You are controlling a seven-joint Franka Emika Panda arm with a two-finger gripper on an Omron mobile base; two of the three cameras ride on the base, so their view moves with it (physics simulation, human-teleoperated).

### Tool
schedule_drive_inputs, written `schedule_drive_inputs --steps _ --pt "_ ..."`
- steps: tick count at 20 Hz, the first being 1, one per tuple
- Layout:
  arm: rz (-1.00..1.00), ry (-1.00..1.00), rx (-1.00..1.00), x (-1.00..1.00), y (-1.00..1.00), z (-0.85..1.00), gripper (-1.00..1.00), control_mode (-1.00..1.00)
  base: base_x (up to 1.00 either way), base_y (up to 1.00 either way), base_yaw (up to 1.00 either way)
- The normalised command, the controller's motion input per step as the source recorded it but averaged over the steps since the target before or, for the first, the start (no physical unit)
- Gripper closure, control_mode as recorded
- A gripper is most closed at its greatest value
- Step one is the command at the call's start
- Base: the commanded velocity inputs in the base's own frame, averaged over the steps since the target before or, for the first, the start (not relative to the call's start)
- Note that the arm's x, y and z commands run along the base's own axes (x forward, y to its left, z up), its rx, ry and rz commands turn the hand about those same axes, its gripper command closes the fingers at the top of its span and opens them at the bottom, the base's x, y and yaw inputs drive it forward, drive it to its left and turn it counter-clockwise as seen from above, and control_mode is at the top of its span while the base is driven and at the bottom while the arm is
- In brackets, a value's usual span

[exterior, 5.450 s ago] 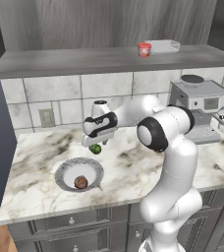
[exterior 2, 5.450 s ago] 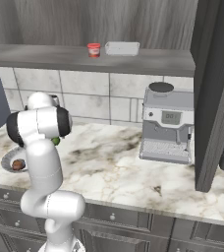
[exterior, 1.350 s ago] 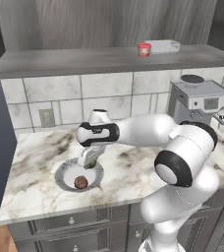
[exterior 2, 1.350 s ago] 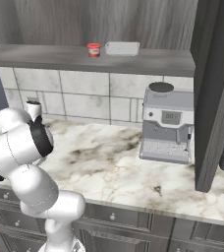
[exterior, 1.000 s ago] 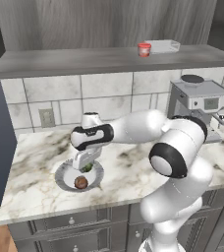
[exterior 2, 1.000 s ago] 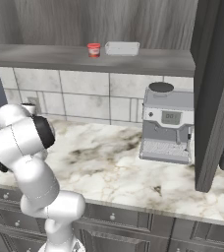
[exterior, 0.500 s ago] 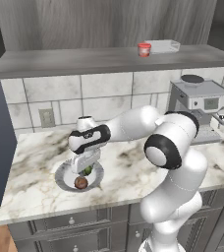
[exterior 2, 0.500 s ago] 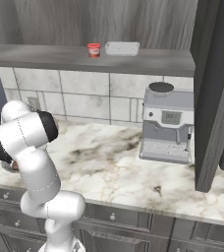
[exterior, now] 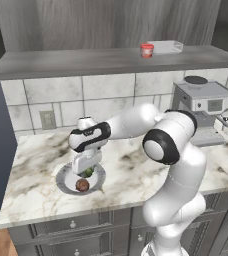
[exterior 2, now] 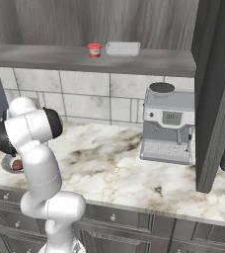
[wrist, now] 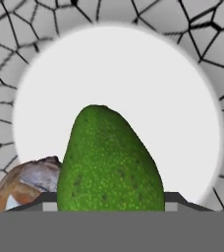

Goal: Pick the avocado and bread from the counter and place them on the plate. Then pick the jam from the cabinet and place it next to the plate. Lastly close the cabinet door.

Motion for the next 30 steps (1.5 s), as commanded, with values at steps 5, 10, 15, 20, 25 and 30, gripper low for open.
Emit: schedule_drive_inputs --steps 5,10,15,20,25,30 --pt "0.0 0.05 -0.01 0.02 0.0 -0.06 1.0 -1.0 0.0 0.0 0.0" --pt "0.0 0.04 -0.03 0.0 0.03 -0.03 1.0 -1.0 0.0 0.0 0.0" --pt "0.0 0.04 -0.04 0.0 0.03 -0.03 1.0 -1.0 0.0 0.0 0.0" --pt "0.0 0.04 -0.04 0.0 0.0 -0.05 -1.0 -1.0 0.0 0.0 0.0" --pt "0.0 0.0 -0.01 0.0 0.0 0.0 -1.0 -1.0 0.0 0.0 0.0" --pt "0.0 0.0 0.0 -0.04 0.0 0.0 -1.0 -1.0 0.0 0.0 0.0"
